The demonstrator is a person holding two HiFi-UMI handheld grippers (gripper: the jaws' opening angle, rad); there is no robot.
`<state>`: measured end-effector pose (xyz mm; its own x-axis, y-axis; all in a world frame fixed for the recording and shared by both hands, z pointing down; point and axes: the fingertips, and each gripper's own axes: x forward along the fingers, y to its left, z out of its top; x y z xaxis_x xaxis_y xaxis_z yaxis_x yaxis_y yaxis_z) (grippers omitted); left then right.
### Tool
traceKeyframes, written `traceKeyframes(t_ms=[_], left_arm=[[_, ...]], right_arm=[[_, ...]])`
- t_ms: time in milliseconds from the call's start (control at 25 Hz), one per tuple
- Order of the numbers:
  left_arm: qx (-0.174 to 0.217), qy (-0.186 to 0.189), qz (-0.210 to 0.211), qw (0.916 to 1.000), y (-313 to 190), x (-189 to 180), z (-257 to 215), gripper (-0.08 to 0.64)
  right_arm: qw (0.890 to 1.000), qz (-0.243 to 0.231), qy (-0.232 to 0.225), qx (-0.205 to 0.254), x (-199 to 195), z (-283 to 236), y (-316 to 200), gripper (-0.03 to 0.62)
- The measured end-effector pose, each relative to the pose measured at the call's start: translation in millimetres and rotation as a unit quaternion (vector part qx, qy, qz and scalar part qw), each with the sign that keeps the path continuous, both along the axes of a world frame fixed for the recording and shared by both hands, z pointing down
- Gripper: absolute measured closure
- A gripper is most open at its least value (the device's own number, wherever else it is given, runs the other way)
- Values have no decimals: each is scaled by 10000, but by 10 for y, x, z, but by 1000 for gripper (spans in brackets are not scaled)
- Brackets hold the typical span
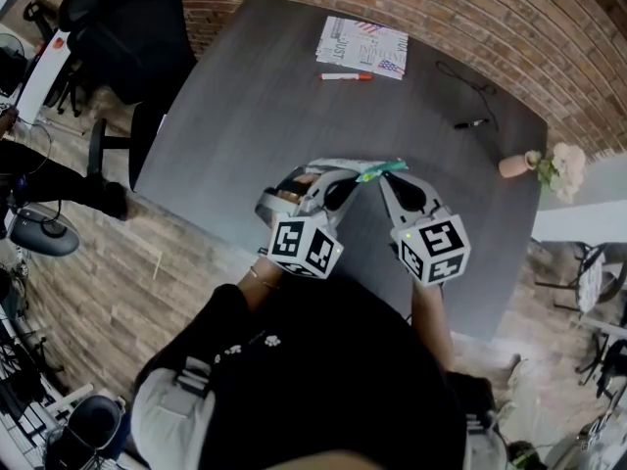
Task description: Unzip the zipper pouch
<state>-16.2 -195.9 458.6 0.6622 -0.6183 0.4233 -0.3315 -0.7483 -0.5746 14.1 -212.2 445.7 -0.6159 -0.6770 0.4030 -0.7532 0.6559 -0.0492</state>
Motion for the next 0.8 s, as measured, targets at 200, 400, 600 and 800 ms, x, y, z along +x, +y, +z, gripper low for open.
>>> traceKeyframes(t_ms=[200,400,600,800], left_arm=[[-50,59,-26,10000,111,92,38,555],[-83,34,4,10000,221,214,91,555],[-108,81,51,9999,299,347,97,555],[-45,11,100,9999,378,464,97,555]], right_arm=[[10000,45,-26,21,137,68,71,591],[9999,121,9,34,282,103,157,591],[9998,175,-1,-6,448,136,224,591],[9997,162,89,129,575,145,281,591]])
